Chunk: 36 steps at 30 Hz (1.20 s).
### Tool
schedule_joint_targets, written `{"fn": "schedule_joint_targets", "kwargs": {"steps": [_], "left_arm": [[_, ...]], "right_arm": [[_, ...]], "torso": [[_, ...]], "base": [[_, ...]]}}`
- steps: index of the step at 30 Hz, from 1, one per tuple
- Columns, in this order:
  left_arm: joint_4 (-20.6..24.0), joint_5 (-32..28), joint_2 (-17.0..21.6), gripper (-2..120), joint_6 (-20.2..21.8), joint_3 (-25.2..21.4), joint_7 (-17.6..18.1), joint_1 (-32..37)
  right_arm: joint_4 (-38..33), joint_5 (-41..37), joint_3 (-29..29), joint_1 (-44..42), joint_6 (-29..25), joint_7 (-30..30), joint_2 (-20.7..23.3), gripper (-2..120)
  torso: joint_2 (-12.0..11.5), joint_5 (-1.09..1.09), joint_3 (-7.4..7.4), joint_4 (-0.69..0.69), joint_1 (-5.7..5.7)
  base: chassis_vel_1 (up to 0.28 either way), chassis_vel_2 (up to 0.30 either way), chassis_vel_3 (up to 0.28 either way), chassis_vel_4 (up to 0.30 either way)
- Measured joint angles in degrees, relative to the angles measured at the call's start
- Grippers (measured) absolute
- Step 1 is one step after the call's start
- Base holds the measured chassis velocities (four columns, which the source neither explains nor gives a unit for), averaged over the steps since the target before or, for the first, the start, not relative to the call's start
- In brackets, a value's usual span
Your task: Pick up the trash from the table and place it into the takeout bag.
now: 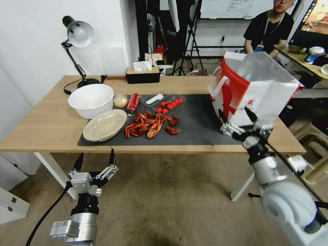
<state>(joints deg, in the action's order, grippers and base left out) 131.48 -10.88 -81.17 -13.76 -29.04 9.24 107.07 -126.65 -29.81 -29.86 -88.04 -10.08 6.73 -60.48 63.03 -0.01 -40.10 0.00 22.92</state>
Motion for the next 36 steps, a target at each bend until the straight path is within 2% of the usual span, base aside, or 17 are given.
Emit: {"fn": "schedule_joint_targets", "kwargs": {"steps": [5,8,9,11,13,36], "left_arm": [[0.45,-0.13,0.04,100,0.07,0.05,-0.01,-0.26],[0.33,-0.22,0.07,100,0.11,0.08,-0.02,-0.44],[-0.04,-0.31,0.11,100,0.14,0.14,-0.01,-0.58],[-0.04,-0.31,0.11,100,0.14,0.14,-0.01,-0.58],[-0.73,-0.53,0.11,100,0.21,0.24,-0.02,-0.97],[-1.59,-2.80,0.56,100,1.79,-0.07,0.67,-2.24]], "right_arm": [[3.60,4.87,0.08,-5.90,-7.39,-1.43,-4.37,100],[4.89,5.30,0.06,-7.97,-9.56,-2.35,-5.75,100],[6.14,5.52,0.05,-9.56,-11.73,-2.94,-6.81,100],[6.14,5.52,0.05,-9.56,-11.73,-2.94,-6.81,100],[8.35,5.74,-0.22,-11.78,-14.98,-3.80,-8.24,100],[9.42,3.52,-0.84,-12.48,-15.42,-4.88,-8.62,100]], "torso": [[0.00,0.01,0.00,0.00,0.00],[0.00,0.01,0.00,-0.01,0.00],[0.00,0.00,0.00,-0.01,0.00],[0.00,0.00,0.00,-0.01,0.00],[0.00,0.01,0.00,0.00,0.00],[0.00,0.01,-0.01,0.00,0.00]], "base": [[0.000,0.000,0.000,0.000],[0.000,0.000,0.000,0.000],[0.000,0.000,0.000,0.000],[0.000,0.000,0.000,0.000],[0.000,0.000,0.000,0.000],[0.000,0.000,0.000,0.000]]}}
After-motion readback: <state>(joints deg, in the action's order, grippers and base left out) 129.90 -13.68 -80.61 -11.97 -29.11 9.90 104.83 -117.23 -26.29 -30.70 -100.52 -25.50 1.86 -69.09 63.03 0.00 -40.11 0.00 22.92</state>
